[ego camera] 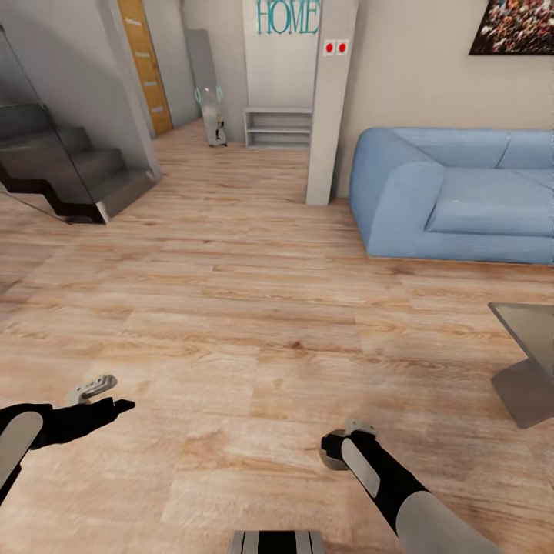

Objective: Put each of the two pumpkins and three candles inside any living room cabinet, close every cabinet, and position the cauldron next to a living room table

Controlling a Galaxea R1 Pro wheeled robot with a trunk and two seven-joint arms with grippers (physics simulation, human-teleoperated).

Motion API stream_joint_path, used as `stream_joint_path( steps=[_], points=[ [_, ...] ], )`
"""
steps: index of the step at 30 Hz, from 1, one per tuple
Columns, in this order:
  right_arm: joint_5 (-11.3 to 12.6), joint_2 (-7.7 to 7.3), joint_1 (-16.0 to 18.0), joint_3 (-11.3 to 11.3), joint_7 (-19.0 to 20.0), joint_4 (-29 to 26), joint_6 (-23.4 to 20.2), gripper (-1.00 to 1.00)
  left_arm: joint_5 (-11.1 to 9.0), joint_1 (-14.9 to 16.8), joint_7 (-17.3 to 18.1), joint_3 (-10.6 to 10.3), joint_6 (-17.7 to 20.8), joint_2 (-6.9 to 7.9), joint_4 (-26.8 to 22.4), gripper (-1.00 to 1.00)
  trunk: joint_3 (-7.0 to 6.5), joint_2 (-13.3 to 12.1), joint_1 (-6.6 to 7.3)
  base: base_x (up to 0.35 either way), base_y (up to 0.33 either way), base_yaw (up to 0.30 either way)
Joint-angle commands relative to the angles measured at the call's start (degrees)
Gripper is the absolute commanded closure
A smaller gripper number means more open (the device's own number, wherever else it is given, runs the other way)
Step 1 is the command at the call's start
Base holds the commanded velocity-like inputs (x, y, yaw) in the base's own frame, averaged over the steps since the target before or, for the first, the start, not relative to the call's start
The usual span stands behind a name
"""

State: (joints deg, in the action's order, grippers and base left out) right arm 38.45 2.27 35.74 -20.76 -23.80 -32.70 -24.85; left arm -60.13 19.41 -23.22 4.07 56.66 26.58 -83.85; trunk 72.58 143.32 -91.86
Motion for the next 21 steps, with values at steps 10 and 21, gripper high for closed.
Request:
stream_joint_path(
  steps=[10, 21],
  points=[
    [0.7, 0.10, 0.0, -0.2, -0.6, -0.1, 0.1, 1.00, 4.9, 0.7, -5.0, -1.8, -0.3, -2.88, 5.8, -1.00, -2.05, -1.3, 0.85, 0.000, 0.000, 0.000],
    [0.5, 0.10, 0.0, -0.6, -1.3, -0.2, 0.2, 1.00, 19.6, 1.0, -4.5, -4.3, -3.1, -8.88, 12.1, -1.00, -4.02, -5.7, 3.26, 0.000, 0.000, 0.000]
  ],
)
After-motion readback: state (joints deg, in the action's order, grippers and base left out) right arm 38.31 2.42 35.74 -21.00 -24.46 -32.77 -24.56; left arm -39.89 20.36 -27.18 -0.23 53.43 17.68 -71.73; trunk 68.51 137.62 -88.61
